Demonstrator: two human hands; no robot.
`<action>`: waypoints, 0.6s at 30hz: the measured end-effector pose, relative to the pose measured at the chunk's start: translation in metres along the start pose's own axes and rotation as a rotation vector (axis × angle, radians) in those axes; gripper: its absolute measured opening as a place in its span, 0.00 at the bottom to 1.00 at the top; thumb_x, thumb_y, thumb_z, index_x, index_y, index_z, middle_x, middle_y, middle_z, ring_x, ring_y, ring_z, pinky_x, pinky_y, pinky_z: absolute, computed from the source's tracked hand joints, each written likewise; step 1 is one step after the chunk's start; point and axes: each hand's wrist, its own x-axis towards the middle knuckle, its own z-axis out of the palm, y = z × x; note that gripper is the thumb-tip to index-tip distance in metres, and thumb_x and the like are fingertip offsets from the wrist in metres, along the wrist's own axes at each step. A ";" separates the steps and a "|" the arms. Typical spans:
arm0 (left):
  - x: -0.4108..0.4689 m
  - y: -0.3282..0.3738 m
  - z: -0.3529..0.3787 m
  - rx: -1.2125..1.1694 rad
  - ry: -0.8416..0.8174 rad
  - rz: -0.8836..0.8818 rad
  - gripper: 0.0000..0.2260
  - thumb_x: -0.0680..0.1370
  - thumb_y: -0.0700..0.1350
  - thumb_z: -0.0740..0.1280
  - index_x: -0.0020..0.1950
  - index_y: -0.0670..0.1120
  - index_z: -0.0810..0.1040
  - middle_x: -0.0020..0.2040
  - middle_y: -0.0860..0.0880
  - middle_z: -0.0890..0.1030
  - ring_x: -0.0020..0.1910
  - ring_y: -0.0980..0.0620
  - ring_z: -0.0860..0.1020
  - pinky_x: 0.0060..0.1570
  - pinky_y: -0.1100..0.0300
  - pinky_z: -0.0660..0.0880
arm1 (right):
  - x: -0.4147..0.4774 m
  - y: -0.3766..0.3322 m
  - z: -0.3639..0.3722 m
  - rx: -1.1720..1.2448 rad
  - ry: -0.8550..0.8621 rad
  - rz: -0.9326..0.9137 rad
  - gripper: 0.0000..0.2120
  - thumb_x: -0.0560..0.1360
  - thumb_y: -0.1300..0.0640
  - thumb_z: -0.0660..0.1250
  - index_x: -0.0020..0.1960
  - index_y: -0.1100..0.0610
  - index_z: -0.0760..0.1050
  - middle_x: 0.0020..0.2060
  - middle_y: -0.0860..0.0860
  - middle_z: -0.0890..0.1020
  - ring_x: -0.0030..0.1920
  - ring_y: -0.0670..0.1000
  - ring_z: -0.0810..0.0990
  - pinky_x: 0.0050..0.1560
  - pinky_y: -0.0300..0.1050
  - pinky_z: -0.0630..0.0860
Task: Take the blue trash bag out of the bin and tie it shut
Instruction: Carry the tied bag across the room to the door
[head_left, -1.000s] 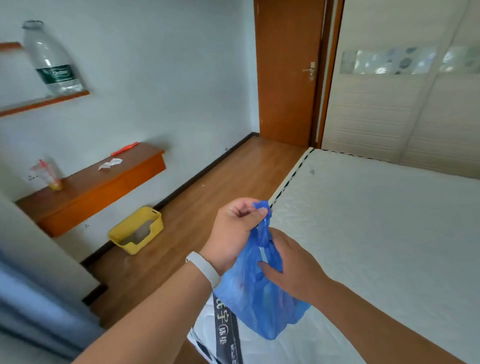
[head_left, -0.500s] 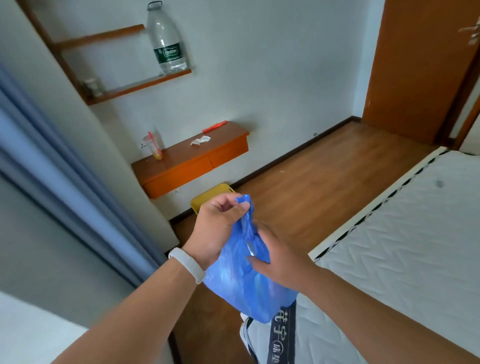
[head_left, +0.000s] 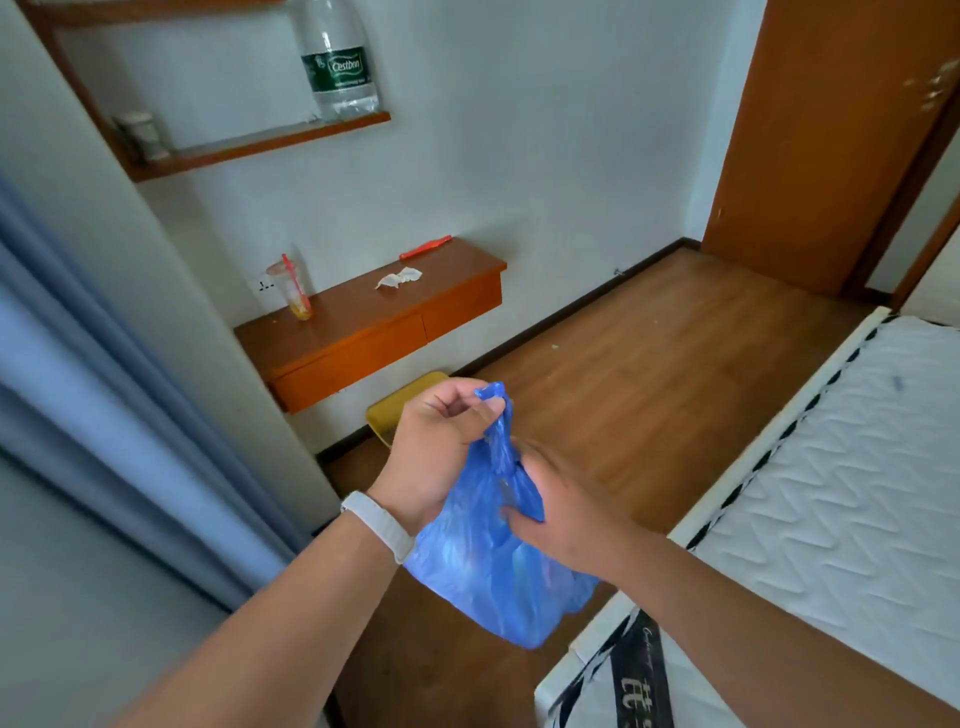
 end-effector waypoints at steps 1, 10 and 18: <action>0.008 0.000 -0.011 0.001 -0.010 -0.008 0.03 0.75 0.37 0.70 0.45 0.38 0.81 0.48 0.29 0.80 0.43 0.42 0.79 0.50 0.45 0.78 | 0.012 -0.004 0.006 -0.010 -0.003 0.016 0.25 0.73 0.44 0.66 0.67 0.40 0.62 0.60 0.33 0.70 0.58 0.39 0.72 0.52 0.37 0.73; 0.095 0.006 -0.084 0.018 -0.040 -0.044 0.02 0.75 0.39 0.70 0.44 0.42 0.83 0.47 0.33 0.83 0.48 0.31 0.80 0.52 0.37 0.78 | 0.111 -0.021 0.044 -0.058 -0.002 0.076 0.27 0.75 0.46 0.66 0.70 0.42 0.60 0.65 0.39 0.71 0.61 0.42 0.73 0.59 0.42 0.74; 0.177 -0.004 -0.103 0.013 -0.035 -0.083 0.02 0.75 0.39 0.70 0.45 0.42 0.83 0.47 0.34 0.82 0.47 0.35 0.81 0.54 0.39 0.77 | 0.188 0.013 0.061 0.004 0.002 0.073 0.27 0.73 0.42 0.65 0.70 0.39 0.61 0.64 0.35 0.71 0.62 0.38 0.71 0.59 0.40 0.72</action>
